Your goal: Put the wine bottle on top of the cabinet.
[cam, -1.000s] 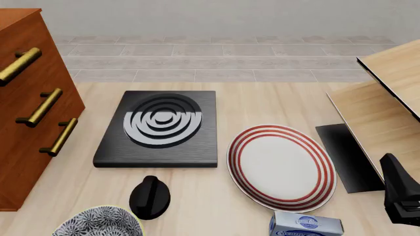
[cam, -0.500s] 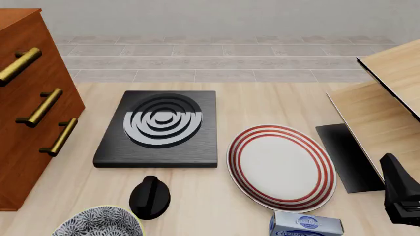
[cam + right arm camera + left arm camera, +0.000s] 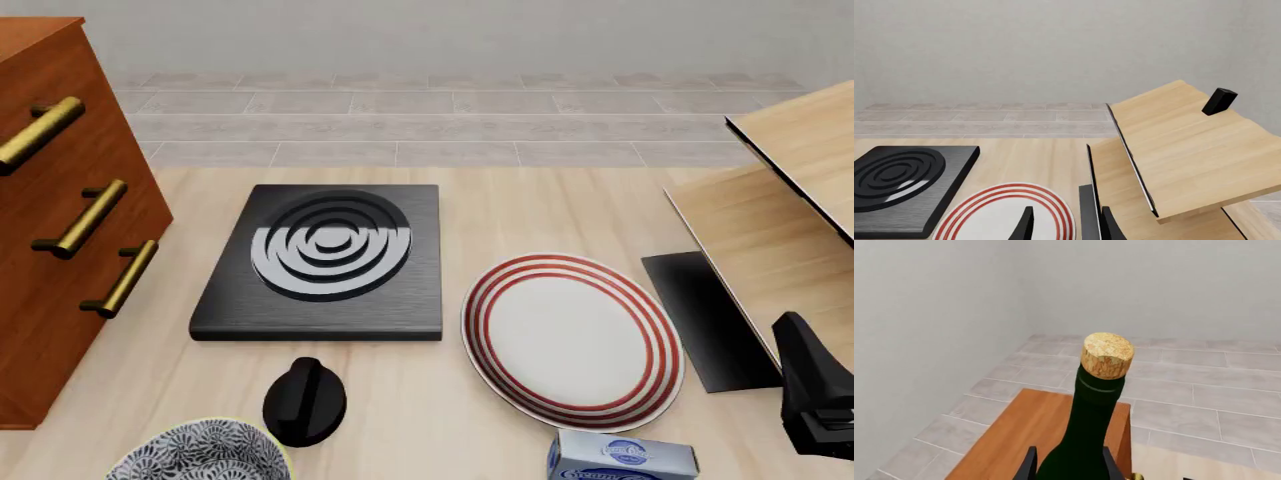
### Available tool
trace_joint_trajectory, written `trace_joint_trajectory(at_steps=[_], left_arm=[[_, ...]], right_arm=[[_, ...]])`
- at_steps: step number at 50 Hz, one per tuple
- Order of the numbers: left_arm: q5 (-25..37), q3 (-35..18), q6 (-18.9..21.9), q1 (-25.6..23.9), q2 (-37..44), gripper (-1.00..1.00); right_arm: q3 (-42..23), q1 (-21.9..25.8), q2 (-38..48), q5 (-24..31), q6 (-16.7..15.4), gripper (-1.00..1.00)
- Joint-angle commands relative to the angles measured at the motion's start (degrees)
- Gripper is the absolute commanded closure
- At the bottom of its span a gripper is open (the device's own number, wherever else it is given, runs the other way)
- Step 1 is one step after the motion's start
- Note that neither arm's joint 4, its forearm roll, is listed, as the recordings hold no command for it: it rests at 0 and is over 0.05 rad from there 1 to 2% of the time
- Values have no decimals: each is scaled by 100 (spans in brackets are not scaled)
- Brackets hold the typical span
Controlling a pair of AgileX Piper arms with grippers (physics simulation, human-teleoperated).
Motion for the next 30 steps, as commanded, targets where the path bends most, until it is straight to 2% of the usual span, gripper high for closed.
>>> trace_joint_trajectory(at_steps=[1, 30], left_arm=[[-306, 290, 67, 250, 39, 100], [-859, 871, 104, 593, 75, 100]], right_arm=[[0, 1, -1, -1, 0, -100], [0, 0, 0, 0, -1, -100]])
